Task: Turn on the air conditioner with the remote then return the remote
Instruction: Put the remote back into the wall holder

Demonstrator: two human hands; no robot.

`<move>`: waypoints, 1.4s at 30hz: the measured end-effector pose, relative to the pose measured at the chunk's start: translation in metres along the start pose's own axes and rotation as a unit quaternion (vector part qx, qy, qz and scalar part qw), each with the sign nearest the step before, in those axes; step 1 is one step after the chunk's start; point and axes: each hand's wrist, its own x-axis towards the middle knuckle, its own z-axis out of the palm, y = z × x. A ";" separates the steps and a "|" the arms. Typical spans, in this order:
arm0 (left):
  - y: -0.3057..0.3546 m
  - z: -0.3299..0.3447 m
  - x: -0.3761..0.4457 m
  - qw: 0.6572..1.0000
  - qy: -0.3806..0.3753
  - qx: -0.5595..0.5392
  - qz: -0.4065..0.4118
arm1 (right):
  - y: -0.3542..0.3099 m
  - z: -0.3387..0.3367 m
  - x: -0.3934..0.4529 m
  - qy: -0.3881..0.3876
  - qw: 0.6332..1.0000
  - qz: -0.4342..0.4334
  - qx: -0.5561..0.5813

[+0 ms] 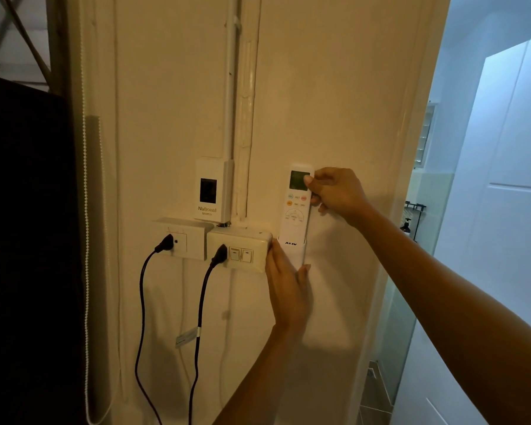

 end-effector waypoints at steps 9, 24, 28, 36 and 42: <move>-0.001 0.000 0.001 1.000 0.000 0.007 0.001 | 0.011 0.008 -0.004 0.027 0.992 -0.120 -0.038; 0.001 -0.002 0.001 1.000 -0.002 -0.001 0.002 | 0.032 -0.001 0.000 0.003 0.985 -0.154 -0.078; 0.001 -0.001 0.001 1.000 0.003 0.002 -0.001 | 0.034 0.001 -0.001 -0.006 0.978 -0.189 -0.085; 0.001 -0.003 0.001 1.000 -0.005 0.022 -0.004 | 0.031 0.002 -0.003 0.021 0.989 -0.133 -0.062; 0.002 -0.005 0.000 1.000 -0.008 0.020 -0.004 | -0.003 -0.019 -0.032 0.122 0.983 -0.133 0.013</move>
